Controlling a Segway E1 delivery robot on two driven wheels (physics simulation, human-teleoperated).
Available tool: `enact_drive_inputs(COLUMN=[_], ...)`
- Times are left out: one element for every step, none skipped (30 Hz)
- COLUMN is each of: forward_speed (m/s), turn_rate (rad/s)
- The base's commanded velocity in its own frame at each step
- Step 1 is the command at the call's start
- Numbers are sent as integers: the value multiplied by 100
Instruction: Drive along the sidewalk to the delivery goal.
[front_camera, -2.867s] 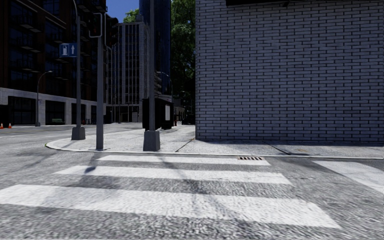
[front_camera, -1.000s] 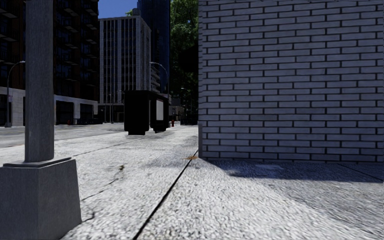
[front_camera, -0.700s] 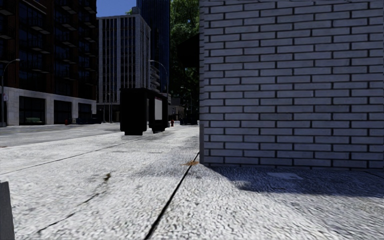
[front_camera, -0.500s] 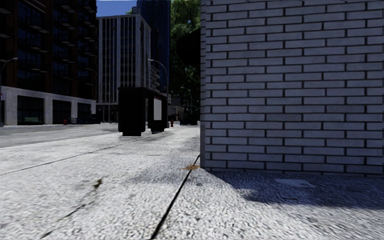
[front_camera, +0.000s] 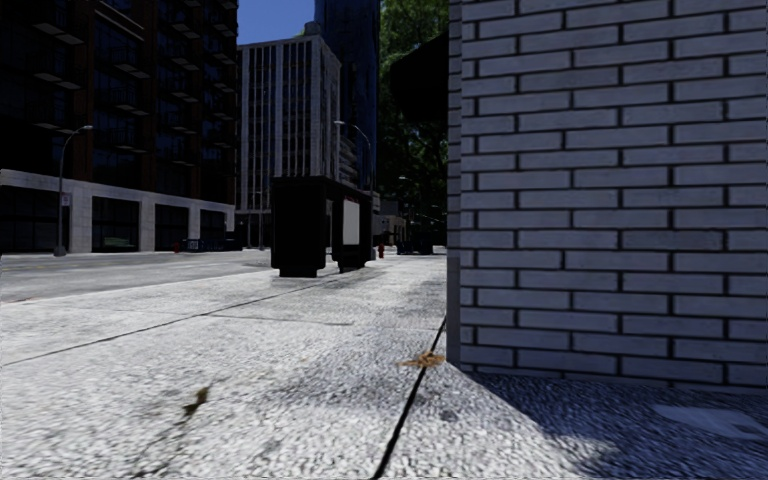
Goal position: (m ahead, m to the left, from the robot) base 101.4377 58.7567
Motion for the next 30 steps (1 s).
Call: enact_drive_inputs(forward_speed=[112, 112, 112, 112, 119, 130, 148, 176, 176, 200, 200, 200, 200, 200, 200, 200, 200, 200, 200, 200, 200, 200, 200, 200, 200, 200, 200, 200, 200, 200], turn_rate=[60, 60, 60, 60, 60, 60, 60, 60, 60, 60, 60, 60, 60, 60, 60, 60, 60, 60, 38, 25, 6, 6, 1, 0, 0, 0, 0, 0, 0, 0])
